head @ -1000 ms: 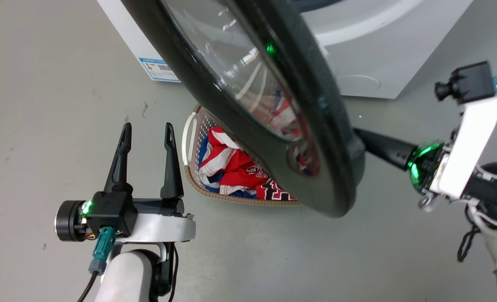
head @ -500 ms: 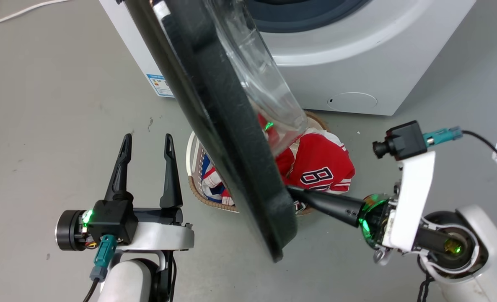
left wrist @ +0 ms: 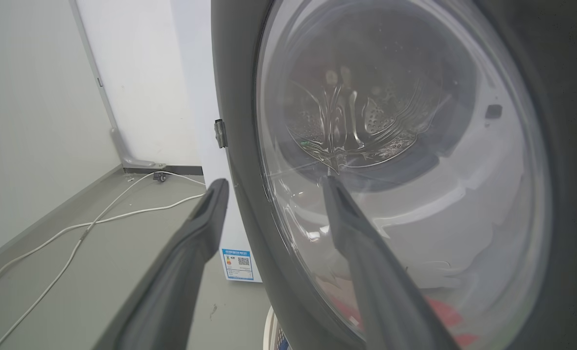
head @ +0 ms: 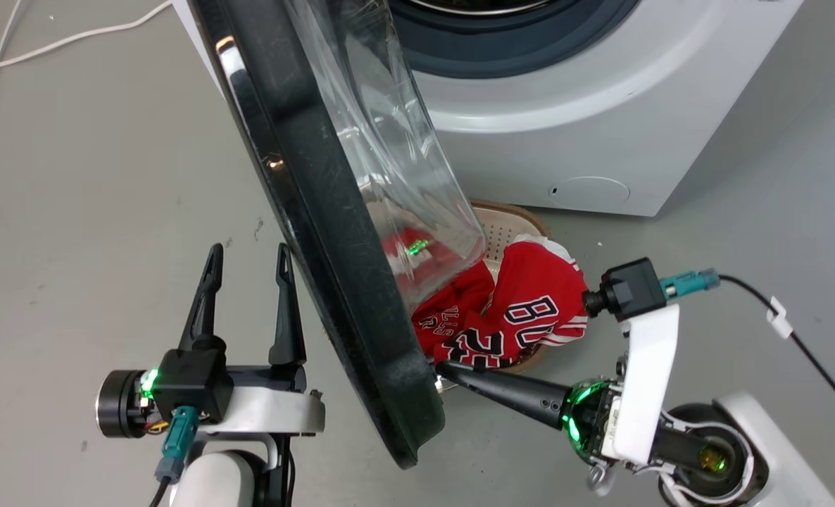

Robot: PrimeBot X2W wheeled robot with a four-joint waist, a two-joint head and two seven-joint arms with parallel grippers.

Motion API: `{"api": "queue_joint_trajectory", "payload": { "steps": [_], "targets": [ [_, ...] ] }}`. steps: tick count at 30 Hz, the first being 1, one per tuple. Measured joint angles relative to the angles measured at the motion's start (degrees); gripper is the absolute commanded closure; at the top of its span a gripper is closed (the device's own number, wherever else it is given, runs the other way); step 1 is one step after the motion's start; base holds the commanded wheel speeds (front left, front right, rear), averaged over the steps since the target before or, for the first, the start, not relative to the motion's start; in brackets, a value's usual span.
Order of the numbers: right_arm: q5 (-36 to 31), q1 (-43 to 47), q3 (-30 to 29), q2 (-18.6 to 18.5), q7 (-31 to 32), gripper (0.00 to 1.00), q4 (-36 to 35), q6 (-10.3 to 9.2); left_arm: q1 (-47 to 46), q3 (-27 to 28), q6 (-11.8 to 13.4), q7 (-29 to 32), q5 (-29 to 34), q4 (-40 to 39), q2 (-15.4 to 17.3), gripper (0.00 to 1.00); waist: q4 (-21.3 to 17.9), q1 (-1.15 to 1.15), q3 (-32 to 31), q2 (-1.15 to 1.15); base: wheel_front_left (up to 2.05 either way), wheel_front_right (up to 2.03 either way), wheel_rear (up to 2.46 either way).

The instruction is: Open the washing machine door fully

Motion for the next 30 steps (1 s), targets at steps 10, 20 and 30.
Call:
{"api": "queue_joint_trajectory", "payload": {
  "steps": [10,20,30],
  "targets": [
    [3.0,6.5,-6.0,2.2,-7.1,1.00,0.2,0.00,2.7,0.5,0.0,0.0,0.2,1.4,0.0,0.00,-0.6,0.00,-3.9,0.00,0.00,0.00,0.00],
    [0.2,14.6,-15.7,4.0,-20.3,0.00,-1.3,0.00,7.2,2.1,-0.3,0.0,1.0,2.0,0.0,0.00,-2.0,0.00,-9.6,0.00,0.00,0.00,0.00],
    [-26.4,18.0,-18.3,1.4,-47.2,0.00,-2.2,0.00,10.4,3.1,-1.0,0.0,1.6,2.2,0.0,0.00,-3.3,0.00,-14.2,0.00,0.00,0.00,0.00]
  ]
}}
